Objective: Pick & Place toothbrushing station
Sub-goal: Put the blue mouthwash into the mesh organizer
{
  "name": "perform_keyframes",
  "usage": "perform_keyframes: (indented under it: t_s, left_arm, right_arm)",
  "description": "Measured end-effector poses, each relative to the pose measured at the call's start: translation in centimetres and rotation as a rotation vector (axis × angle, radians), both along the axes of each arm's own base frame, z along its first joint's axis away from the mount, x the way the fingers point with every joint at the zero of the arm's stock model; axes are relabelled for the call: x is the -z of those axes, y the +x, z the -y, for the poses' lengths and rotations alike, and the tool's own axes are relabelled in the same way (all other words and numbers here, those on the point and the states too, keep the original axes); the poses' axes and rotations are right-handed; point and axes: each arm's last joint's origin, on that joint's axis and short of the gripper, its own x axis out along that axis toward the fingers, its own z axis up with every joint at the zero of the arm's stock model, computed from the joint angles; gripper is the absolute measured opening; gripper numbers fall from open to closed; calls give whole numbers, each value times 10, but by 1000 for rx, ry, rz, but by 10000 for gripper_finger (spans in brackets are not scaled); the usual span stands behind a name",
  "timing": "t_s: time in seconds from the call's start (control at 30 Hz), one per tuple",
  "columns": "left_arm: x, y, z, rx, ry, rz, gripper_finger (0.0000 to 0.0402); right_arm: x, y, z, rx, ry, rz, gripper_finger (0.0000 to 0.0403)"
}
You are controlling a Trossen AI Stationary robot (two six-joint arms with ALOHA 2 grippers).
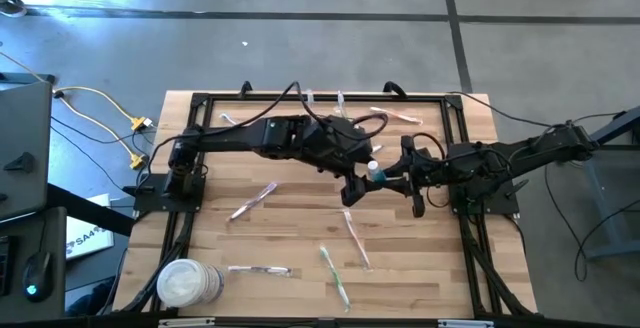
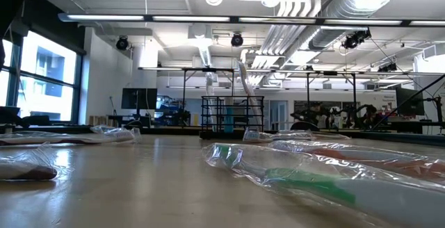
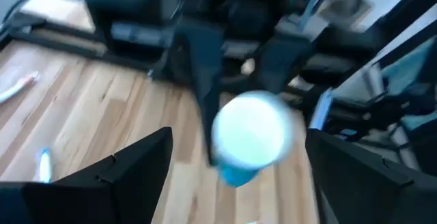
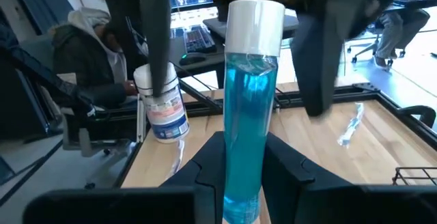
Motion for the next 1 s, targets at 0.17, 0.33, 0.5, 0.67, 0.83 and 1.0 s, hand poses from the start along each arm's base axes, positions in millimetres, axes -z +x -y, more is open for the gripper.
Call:
perform_keyframes:
  t_s: [0.17, 0.33, 0.5, 0.67, 0.83, 1.0]
  left_arm:
    - [8, 7, 0, -15, 9, -18, 331]
    - [22, 20, 1, -6, 30, -36, 331]
    - [32, 27, 2, -4, 42, -60, 331]
    - [24, 21, 1, -5, 45, -39, 331]
    - [1, 6, 0, -10, 61, 36, 331]
    - [-3, 3, -1, -17, 71, 47, 325]
  right_arm:
    - [-3, 0, 0, -4, -14, 27, 57]
    - [-3, 0, 0, -8, -14, 29, 57]
    - [-3, 0, 0, -10, -23, 28, 57]
    - [-1, 0, 0, -10, -27, 16, 57]
    - [0, 0, 0, -9, -28, 6, 57]
    - [0, 0, 0, -9, -27, 6, 57]
